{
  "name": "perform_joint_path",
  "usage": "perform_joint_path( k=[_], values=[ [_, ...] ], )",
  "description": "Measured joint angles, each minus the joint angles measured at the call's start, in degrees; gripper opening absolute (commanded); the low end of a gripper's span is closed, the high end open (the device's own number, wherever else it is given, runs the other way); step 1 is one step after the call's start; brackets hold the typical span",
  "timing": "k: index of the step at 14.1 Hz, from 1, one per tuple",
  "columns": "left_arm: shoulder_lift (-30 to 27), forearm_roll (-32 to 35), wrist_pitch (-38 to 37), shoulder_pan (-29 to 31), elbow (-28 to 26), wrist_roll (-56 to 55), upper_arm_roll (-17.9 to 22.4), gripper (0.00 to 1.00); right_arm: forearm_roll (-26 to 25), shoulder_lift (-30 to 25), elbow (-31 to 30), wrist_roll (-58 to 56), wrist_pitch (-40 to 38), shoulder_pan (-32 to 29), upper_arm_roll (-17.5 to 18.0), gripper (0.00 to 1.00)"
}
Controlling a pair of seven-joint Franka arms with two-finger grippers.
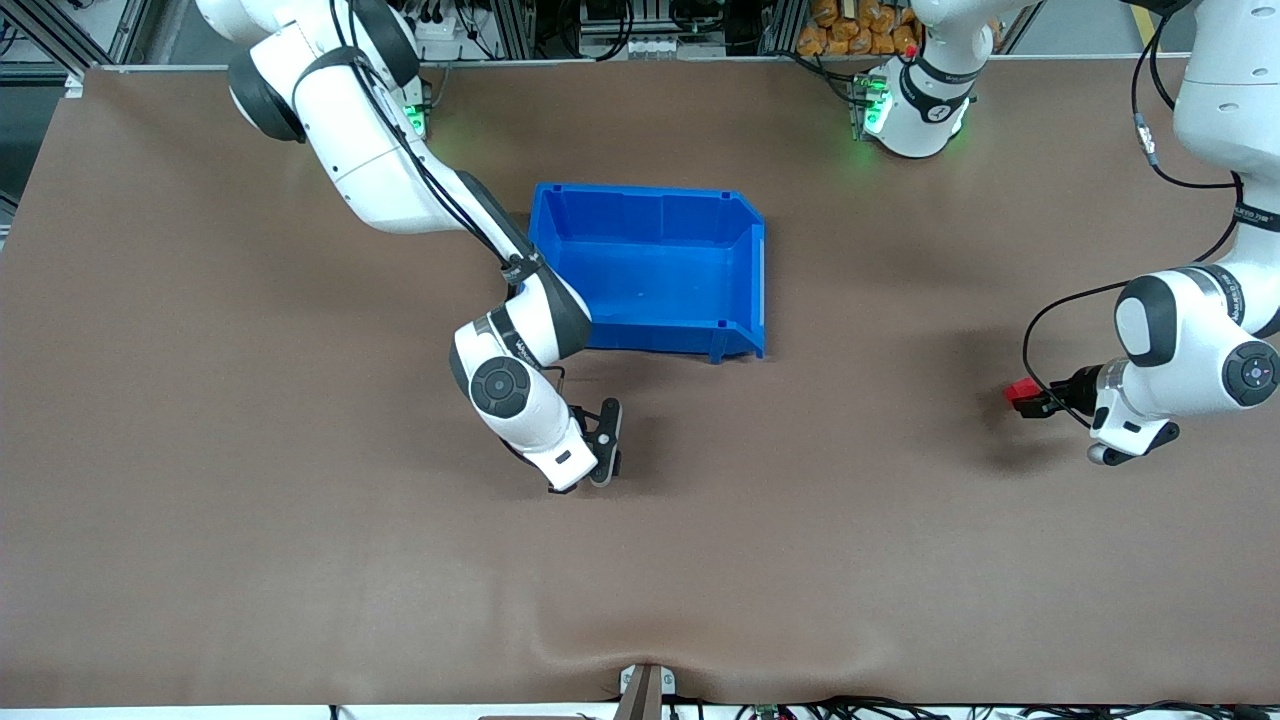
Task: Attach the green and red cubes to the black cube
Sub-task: 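Place the green cube against the black cube with the right gripper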
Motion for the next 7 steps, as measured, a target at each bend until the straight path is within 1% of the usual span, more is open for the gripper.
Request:
perform_joint_path(
  k=[3, 7],
  values=[
    [0.2, 0.0, 0.0, 0.0, 0.0, 0.0, 0.0, 0.75, 0.0, 0.9, 0.0, 0.0, 3.3, 0.6, 0.0, 1.0],
    [0.4, 0.0, 0.0, 0.0, 0.2, 0.0, 0.0, 0.71, 0.0, 0.7, 1.1, 0.0, 3.4, 0.6, -0.1, 1.0]
  ],
)
